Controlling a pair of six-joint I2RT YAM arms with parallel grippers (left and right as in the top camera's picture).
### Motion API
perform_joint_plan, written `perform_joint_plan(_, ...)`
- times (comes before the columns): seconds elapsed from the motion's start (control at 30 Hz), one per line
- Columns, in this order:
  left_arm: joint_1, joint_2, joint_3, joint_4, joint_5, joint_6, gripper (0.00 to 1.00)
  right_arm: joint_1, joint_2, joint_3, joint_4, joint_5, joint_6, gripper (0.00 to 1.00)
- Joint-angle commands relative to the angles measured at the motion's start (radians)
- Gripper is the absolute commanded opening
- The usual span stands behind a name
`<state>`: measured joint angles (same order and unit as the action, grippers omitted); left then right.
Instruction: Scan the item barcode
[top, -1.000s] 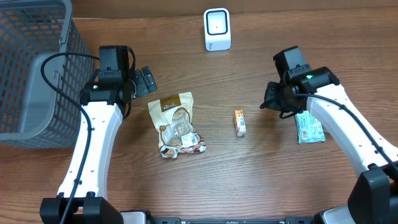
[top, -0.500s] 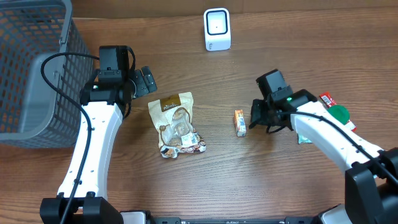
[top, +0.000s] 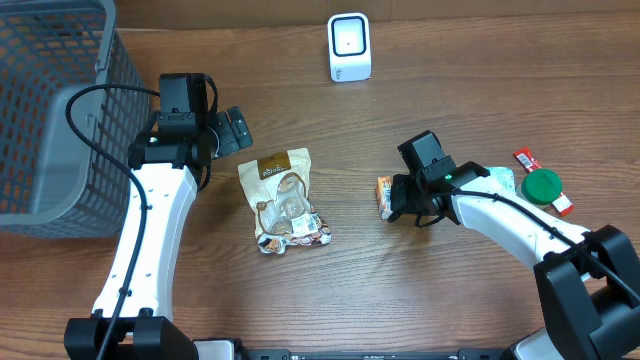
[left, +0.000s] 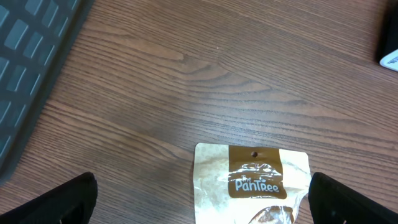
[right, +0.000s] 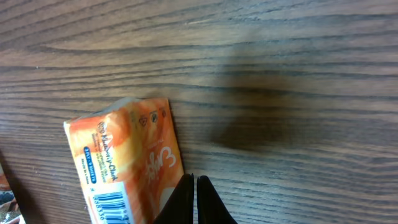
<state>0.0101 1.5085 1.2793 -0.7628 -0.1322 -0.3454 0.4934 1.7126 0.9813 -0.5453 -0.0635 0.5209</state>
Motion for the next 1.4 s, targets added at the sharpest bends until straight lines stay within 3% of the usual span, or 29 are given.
perform_joint_plan(0.0,0.003,0.008,0.01,0.004,-0.006,-0.006,1.0,0.007,0.006,-0.007,0.006,-0.01,0.007,0.05)
perform_joint_plan(0.37,0.003,0.008,0.01,0.004,-0.006,-0.006,1.0,0.007,0.006,-0.007,0.007,-0.122,0.005,0.07)
perform_joint_plan(1.23,0.002,0.008,0.01,0.004,-0.006,-0.006,1.0,0.023,0.006,-0.007,0.018,-0.116,0.003,0.11)
perform_joint_plan(1.37,0.003,0.008,0.01,0.004,-0.006,-0.006,1.0,0.023,0.006,-0.007,0.065,-0.117,0.003,0.18)
